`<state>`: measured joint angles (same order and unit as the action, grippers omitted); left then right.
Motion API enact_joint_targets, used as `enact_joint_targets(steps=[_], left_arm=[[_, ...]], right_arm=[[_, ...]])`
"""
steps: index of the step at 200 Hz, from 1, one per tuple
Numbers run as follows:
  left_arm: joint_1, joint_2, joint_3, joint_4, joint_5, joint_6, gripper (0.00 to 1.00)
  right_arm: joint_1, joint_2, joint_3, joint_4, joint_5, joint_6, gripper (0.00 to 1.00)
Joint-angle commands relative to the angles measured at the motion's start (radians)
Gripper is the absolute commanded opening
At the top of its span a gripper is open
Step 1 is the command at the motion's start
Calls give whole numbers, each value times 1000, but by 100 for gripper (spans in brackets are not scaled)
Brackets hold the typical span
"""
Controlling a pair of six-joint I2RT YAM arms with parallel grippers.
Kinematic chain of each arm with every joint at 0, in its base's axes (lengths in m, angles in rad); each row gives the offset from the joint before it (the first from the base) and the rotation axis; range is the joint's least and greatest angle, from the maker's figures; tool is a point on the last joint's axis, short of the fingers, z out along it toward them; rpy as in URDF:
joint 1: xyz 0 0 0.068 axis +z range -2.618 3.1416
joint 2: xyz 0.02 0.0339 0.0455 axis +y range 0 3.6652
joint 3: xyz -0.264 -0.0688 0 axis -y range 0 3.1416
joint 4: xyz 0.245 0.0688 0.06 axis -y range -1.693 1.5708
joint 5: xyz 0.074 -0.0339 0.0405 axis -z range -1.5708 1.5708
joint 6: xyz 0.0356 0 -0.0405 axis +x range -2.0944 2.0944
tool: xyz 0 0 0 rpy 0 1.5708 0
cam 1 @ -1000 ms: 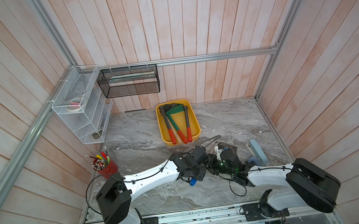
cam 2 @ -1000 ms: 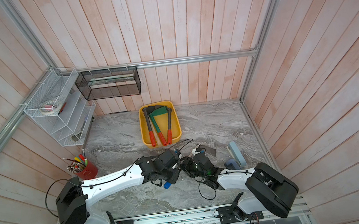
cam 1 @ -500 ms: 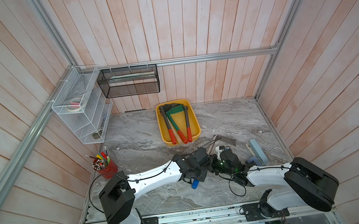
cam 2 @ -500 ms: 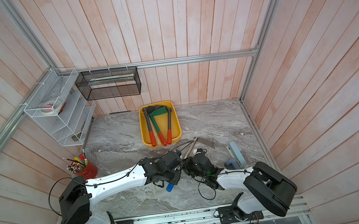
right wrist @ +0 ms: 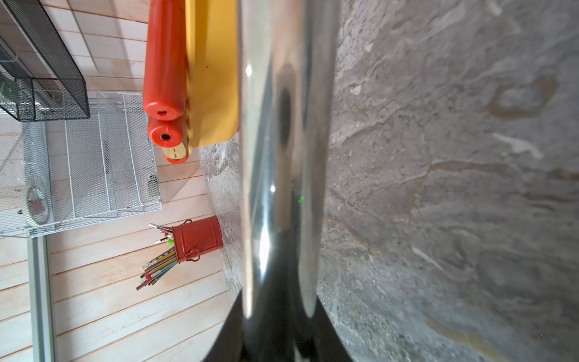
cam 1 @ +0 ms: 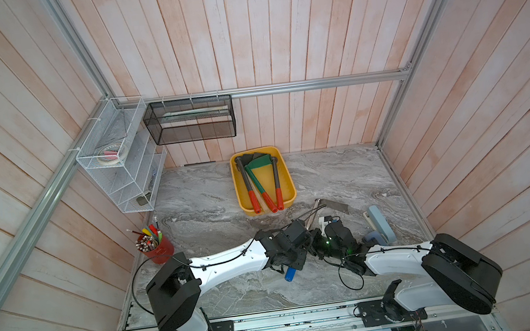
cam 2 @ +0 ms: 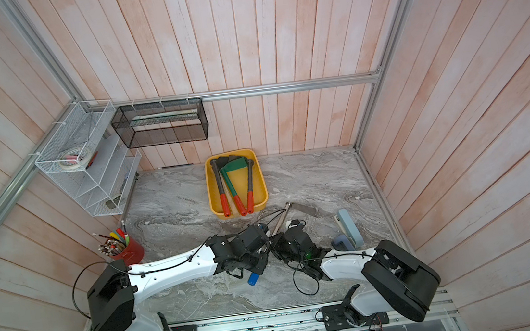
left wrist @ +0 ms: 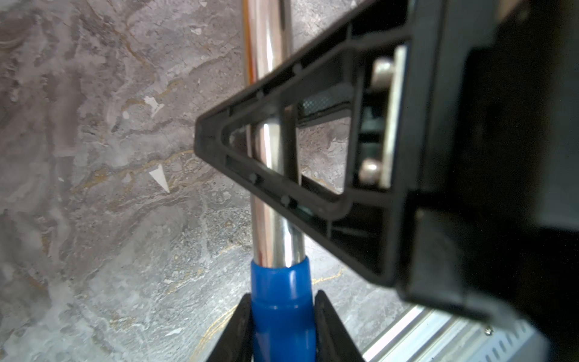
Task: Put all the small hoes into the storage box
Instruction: Pick up the hoe from the center of the board.
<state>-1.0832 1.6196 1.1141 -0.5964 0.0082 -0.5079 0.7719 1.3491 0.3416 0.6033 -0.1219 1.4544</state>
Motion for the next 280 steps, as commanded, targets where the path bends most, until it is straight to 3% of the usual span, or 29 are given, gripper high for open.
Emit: enact_joint_targets(steps=[1, 28, 76, 93, 117, 152, 201, 280], left_arm=[[-13, 5, -21, 36, 75, 12, 36], [-11, 10, -27, 46, 94, 10, 41], [-6, 19, -36, 53, 105, 4, 41], [-6, 23, -34, 54, 109, 5, 35], [-3, 24, -30, 46, 113, 2, 17], [-1, 11, -13, 27, 97, 3, 0], [0, -38, -8, 36, 97, 14, 0], [0, -127, -17, 83, 46, 27, 0]], right_arm=[[7, -45, 29, 59, 26, -43, 0], [7, -58, 32, 50, 35, -43, 0], [7, -68, 43, 29, 42, -90, 0], [7, -68, 43, 28, 42, -91, 0], [8, -68, 41, 28, 42, -92, 0], [7, -67, 41, 28, 43, -96, 0], [7, -75, 38, 22, 46, -109, 19], [7, -113, 21, 1, 59, -124, 30]])
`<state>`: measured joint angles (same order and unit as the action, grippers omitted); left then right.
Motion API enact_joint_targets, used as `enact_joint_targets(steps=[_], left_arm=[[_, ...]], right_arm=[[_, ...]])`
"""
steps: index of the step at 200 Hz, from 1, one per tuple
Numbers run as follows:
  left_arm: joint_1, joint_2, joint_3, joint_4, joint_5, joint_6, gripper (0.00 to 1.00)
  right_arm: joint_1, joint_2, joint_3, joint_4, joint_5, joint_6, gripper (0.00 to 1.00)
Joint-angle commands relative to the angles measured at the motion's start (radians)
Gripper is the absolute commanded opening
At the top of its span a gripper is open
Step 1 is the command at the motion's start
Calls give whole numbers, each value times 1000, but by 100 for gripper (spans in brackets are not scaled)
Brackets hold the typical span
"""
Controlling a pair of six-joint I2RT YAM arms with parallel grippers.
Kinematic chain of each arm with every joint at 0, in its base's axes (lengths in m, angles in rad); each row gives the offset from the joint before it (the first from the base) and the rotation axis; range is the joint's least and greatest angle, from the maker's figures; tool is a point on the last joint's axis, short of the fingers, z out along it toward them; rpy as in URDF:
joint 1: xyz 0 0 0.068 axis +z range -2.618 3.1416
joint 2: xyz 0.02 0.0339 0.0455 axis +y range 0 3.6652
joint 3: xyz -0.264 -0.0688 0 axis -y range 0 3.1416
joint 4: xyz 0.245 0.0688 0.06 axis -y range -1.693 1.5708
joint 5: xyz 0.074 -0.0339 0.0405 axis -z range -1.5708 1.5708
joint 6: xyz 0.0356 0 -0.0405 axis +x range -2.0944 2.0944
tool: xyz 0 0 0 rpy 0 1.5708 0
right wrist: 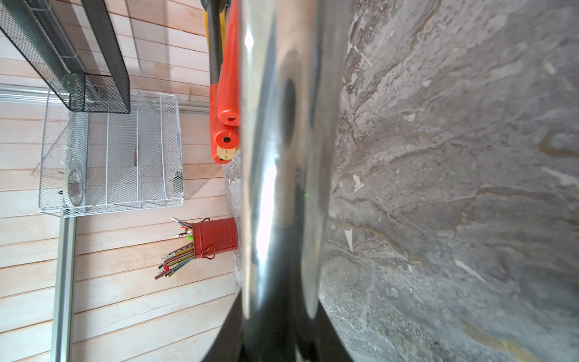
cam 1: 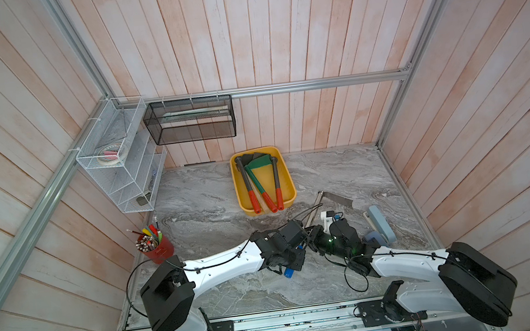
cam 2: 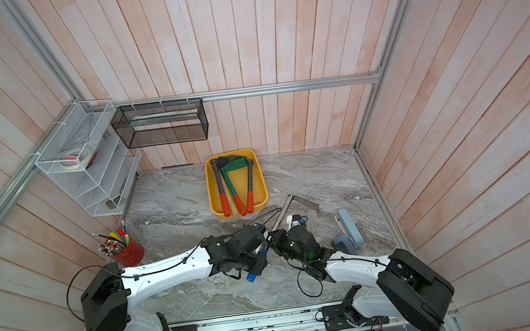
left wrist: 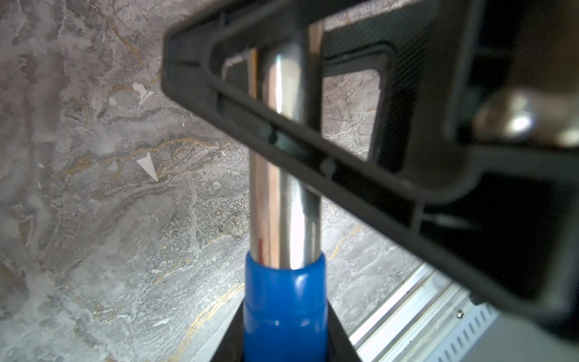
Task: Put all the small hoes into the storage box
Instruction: Pick up the hoe from the center of the board.
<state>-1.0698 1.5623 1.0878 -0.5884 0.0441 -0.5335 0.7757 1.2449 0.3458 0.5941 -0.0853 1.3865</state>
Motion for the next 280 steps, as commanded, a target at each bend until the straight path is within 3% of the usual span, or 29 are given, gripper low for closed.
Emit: enact_joint_targets(steps=[1, 111, 190, 224, 280], left_arm=[[-13, -73, 10, 76, 10, 52, 0], [-17, -145, -10, 108, -49, 72, 0], [-9, -169, 1, 86, -110, 95, 0], [18, -180, 12, 55, -120, 118, 0], [94, -193, 50, -7, -109, 131, 0]], right_arm=[[4, -9, 17, 11, 22, -56, 30], [3, -63, 16, -30, 40, -95, 42], [2, -130, 31, -76, 42, -178, 60], [2, -188, 45, -114, 45, -243, 66], [2, -317, 51, -185, 77, -343, 68]])
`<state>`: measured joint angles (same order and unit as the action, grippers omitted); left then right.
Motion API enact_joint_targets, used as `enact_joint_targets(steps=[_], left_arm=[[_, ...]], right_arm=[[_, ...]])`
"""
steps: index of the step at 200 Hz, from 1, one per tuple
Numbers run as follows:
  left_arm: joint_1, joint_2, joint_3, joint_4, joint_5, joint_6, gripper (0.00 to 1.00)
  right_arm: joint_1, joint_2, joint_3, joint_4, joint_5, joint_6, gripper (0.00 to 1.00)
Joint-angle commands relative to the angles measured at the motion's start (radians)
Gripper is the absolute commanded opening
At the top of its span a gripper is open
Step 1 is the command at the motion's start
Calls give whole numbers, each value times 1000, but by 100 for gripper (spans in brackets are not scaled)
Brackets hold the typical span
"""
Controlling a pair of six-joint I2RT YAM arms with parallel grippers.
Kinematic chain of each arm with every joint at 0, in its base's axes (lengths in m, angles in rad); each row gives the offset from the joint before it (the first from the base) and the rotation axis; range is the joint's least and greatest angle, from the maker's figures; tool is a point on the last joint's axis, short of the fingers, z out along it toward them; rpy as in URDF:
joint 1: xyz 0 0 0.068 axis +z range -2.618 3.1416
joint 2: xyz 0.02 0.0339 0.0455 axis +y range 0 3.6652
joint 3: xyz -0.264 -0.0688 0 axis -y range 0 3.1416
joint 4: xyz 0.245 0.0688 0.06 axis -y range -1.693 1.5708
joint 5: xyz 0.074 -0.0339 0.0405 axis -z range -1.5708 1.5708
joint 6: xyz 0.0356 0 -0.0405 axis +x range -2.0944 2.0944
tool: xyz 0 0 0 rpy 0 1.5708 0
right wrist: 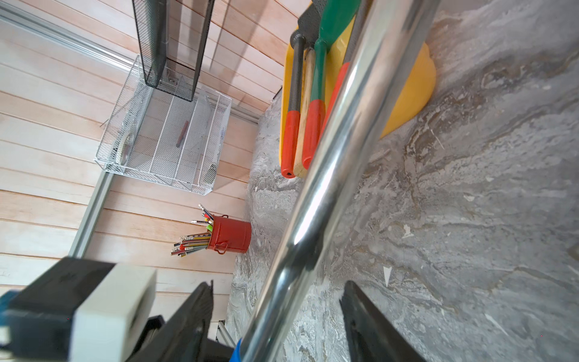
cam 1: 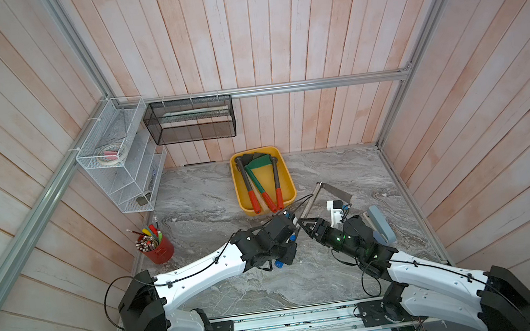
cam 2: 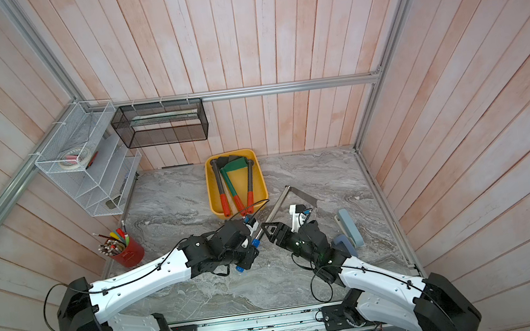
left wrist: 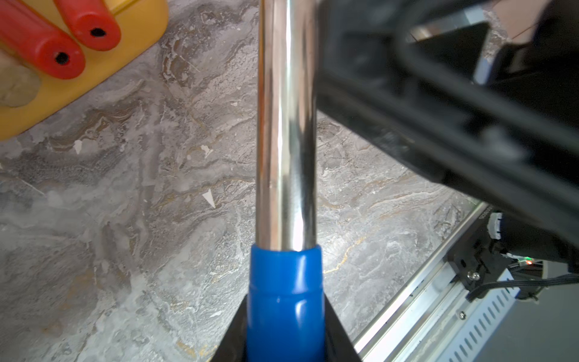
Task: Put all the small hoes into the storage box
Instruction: Pick up the hoe from the center of the board, then place the hoe in the storage box.
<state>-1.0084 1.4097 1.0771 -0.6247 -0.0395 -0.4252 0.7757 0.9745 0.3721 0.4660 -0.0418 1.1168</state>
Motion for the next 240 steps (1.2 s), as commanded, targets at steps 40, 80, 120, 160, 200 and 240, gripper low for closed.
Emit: enact_joint_targets(steps=[40, 80, 120, 160, 200, 240], left_arm=[[105, -54, 89, 9, -3, 28, 0], [162, -44, 129, -19, 35, 21, 0], [243, -28, 160, -41, 107, -26, 0], [321, -7, 197, -44, 174, -43, 0], [378, 32, 233, -81, 222, -44, 0], [412, 60, 289, -116, 223, -96, 0]], right_arm=[[1, -141, 15, -121, 91, -111, 69], [-12, -201, -14, -155, 107, -102, 70], [-19, -236, -38, -165, 114, -91, 70], [-25, -251, -43, -182, 115, -88, 70], [-29, -265, -48, -192, 117, -83, 70], [-33, -280, -60, -199, 125, -77, 70]])
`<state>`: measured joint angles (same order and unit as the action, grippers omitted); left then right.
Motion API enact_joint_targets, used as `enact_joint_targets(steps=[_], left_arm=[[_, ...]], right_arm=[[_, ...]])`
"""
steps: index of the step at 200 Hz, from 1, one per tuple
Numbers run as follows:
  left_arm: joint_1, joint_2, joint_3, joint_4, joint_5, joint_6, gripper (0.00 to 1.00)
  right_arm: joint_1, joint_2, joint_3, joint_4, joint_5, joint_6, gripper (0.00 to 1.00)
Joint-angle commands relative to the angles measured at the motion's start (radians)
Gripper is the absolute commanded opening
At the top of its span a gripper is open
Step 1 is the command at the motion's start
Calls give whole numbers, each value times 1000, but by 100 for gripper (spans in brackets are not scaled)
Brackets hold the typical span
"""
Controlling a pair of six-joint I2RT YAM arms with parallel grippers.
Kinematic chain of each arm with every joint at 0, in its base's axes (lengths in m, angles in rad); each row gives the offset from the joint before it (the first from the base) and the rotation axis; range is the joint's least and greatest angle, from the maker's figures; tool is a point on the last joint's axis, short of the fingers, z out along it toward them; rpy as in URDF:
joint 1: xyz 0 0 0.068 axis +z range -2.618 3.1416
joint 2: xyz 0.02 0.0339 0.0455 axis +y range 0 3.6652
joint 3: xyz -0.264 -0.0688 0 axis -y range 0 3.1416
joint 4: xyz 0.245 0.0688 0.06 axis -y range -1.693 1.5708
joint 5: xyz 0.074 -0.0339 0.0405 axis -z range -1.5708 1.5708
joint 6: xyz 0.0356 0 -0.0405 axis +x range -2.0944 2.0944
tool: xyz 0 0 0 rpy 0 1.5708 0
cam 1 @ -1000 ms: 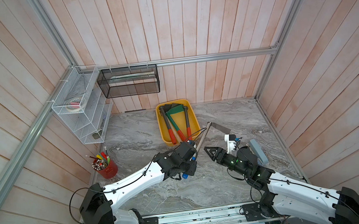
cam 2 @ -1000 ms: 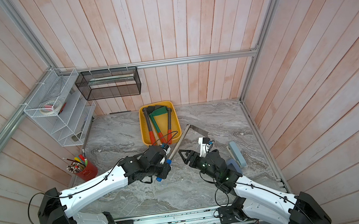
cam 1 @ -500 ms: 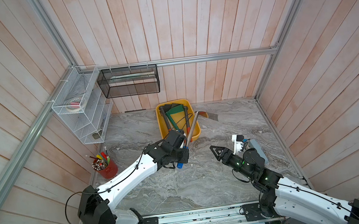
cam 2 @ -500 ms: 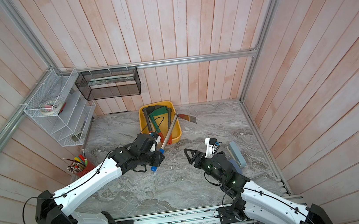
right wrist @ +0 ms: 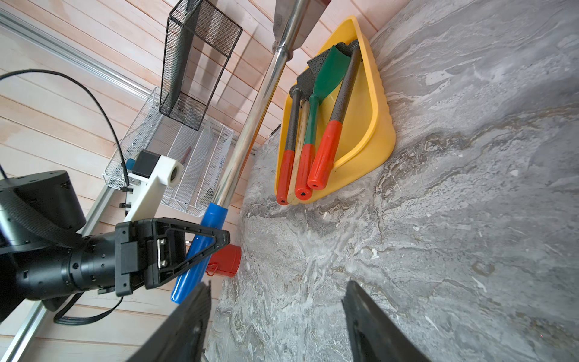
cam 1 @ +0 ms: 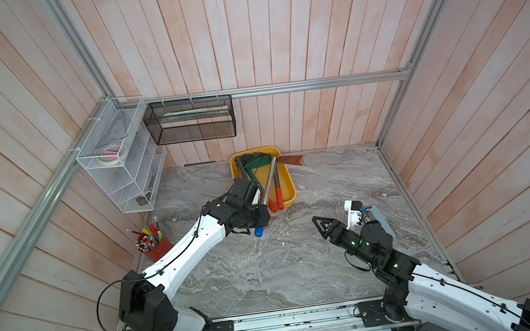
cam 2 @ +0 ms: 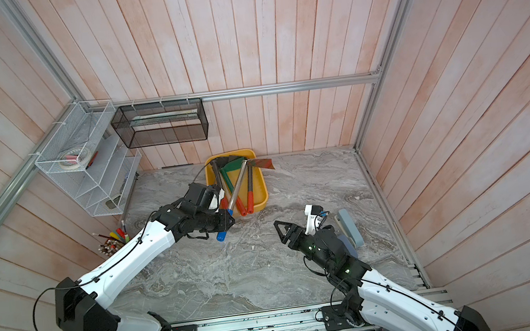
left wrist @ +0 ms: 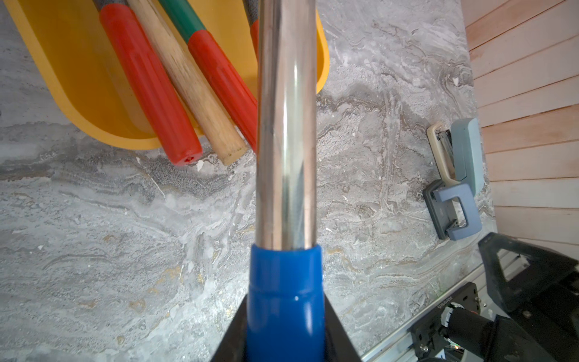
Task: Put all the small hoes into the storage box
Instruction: Place the hoe in the storage box.
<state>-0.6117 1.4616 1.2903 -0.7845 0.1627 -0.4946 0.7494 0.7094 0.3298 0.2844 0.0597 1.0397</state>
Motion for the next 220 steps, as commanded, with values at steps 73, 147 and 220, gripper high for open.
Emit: enact_joint_targets(steps=[73, 147, 220], left_arm=[[18, 116, 168, 11, 2, -177, 0], [17, 237, 296, -117, -177, -301, 0], [18, 319, 379, -149, -226, -340, 0]], right_arm=[[-10, -30, -34, -7, 16, 6, 70], [-13, -62, -55, -8, 25, 15, 70], [-15, -83, -67, -13, 27, 17, 70]])
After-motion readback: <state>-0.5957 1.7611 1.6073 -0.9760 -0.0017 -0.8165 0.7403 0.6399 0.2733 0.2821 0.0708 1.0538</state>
